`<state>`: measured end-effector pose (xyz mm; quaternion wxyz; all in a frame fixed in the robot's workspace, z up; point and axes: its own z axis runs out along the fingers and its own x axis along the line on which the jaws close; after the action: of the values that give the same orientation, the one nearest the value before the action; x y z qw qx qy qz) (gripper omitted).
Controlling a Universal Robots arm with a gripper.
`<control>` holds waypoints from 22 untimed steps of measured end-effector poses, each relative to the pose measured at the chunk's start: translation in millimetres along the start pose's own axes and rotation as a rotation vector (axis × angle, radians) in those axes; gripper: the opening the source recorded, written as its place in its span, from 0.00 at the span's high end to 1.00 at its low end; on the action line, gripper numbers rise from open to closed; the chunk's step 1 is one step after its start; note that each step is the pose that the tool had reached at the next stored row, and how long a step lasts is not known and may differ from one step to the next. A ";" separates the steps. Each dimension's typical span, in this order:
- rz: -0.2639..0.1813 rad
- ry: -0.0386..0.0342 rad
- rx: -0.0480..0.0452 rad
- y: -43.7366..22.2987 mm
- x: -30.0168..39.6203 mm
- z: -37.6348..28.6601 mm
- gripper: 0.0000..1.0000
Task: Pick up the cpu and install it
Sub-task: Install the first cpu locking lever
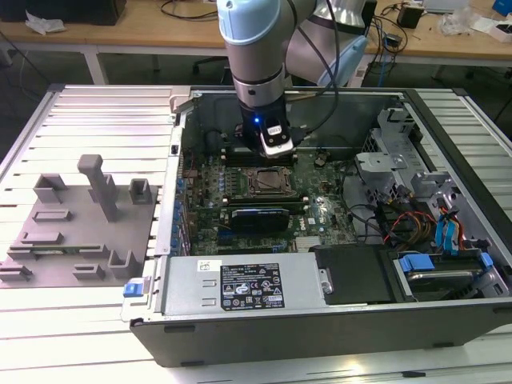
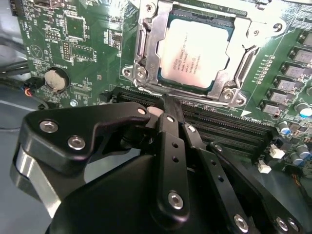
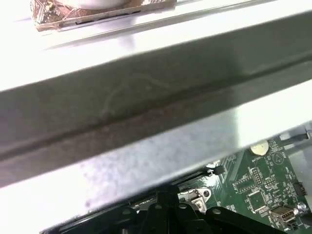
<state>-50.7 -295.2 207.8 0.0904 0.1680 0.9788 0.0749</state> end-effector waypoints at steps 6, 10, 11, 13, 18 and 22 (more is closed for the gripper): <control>0.005 -0.0126 0.0341 3.3 -2.9 -17.3 0.89; 0.006 -0.0322 0.0918 3.4 -3.2 -18.5 0.89; 0.006 -0.0372 0.1061 3.4 -3.2 -18.5 0.89; 0.005 -0.0481 0.1391 3.5 -3.2 -18.7 0.89; 0.000 -0.0610 0.1845 3.8 -3.9 -19.8 0.89; 0.001 -0.0364 0.1935 4.0 -4.3 -19.5 0.89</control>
<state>-49.4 -295.3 228.1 0.0915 0.1776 0.9796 -0.0230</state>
